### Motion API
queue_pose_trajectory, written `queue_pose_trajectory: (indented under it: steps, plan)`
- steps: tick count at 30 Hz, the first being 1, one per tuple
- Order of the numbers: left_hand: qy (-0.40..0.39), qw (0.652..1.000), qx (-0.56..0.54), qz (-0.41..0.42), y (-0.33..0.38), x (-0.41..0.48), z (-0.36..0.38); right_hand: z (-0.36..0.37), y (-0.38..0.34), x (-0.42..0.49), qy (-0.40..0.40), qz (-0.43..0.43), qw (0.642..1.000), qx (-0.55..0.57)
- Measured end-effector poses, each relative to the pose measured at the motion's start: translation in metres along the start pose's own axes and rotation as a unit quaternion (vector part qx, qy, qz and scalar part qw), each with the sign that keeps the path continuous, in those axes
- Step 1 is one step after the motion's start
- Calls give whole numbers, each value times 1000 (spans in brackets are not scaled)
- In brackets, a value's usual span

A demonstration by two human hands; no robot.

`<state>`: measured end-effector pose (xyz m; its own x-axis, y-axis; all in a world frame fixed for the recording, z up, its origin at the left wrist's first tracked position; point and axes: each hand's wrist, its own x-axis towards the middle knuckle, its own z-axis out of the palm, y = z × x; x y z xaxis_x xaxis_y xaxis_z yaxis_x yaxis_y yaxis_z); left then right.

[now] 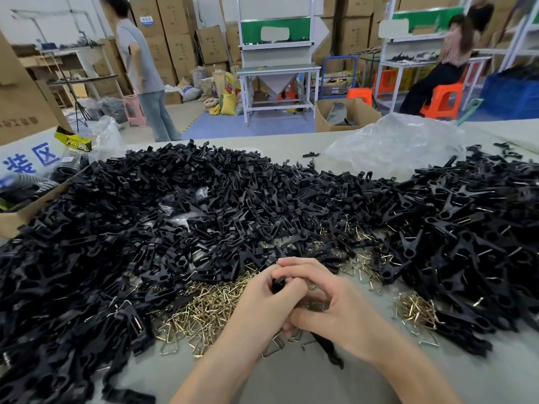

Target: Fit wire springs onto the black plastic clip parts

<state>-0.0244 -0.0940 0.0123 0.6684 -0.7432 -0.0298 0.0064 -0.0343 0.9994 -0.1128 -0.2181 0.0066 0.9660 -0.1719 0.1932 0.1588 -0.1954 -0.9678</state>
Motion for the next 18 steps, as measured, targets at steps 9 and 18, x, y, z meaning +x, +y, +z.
queue_pose_trajectory:
  steps: [9,18]
  plan:
    - [34,999,-18,10,-3,0,-1,-11,-7,-3,33,37,997,55]
    - [16,999,-28,9,-3,0,-2,-5,-4,0,58,43,996,54]
